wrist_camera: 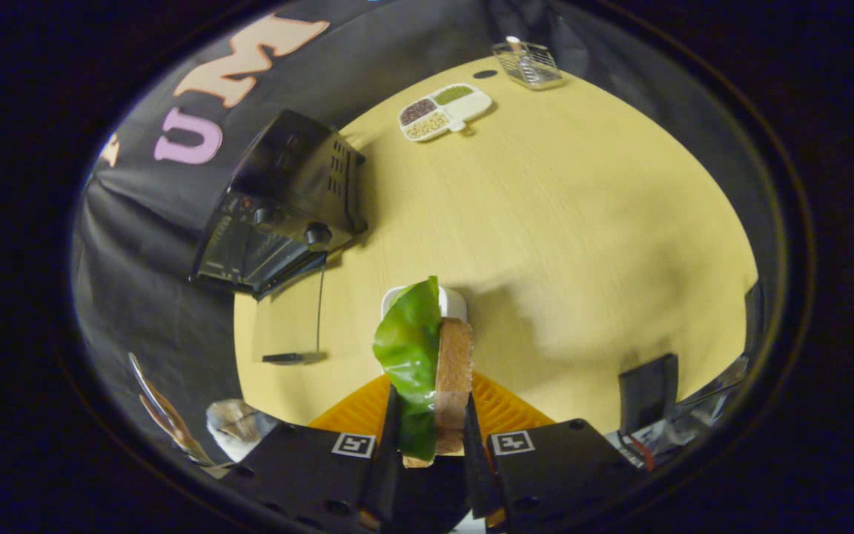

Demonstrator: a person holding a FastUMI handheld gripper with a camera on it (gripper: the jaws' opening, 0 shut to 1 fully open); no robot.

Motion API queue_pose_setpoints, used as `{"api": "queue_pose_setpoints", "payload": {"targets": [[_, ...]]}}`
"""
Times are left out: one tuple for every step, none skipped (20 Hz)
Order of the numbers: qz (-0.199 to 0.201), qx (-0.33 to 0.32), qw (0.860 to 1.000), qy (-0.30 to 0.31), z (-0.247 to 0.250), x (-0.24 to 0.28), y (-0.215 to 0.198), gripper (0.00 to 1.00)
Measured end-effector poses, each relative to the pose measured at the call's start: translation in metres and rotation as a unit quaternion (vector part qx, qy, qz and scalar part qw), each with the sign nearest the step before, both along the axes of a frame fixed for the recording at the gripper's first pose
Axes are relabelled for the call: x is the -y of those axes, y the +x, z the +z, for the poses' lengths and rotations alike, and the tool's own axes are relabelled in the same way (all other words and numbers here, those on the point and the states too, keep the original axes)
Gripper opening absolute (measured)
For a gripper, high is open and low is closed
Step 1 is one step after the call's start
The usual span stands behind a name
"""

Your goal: Open the toaster oven, put the food inside, and close the toaster oven door.

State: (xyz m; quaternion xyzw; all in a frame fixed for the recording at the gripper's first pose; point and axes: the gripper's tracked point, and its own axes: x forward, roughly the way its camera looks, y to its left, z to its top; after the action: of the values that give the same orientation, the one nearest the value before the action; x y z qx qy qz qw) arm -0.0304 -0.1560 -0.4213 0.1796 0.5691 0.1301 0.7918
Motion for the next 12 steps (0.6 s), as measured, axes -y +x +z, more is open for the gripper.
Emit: {"api": "queue_pose_setpoints", "payload": {"targets": [[-0.013, 0.001, 1.000, 0.005, 0.003, 0.001, 0.002, 0.42], [-0.021, -0.001, 1.000, 0.003, 0.003, 0.002, 0.001, 0.34], [-0.026, -0.001, 1.000, 0.001, 0.005, 0.003, 0.001, 0.34], [-0.034, 0.003, 0.999, 0.001, 0.010, 0.003, 0.000, 0.34], [-0.045, 0.009, 0.999, 0.006, 0.017, 0.002, 0.001, 0.34], [-0.052, 0.016, 0.998, 0.012, 0.025, -0.002, 0.001, 0.34], [-0.057, 0.022, 0.998, 0.016, 0.032, -0.006, 0.001, 0.34], [-0.061, 0.028, 0.998, 0.016, 0.039, -0.009, 0.000, 0.34], [-0.062, 0.034, 0.997, 0.016, 0.046, -0.013, -0.001, 0.34], [-0.064, 0.039, 0.997, 0.017, 0.053, -0.019, -0.003, 0.34], [-0.066, 0.043, 0.997, 0.024, 0.061, -0.027, -0.005, 0.34], [-0.071, 0.047, 0.996, 0.035, 0.069, -0.038, -0.007, 0.34]]}}
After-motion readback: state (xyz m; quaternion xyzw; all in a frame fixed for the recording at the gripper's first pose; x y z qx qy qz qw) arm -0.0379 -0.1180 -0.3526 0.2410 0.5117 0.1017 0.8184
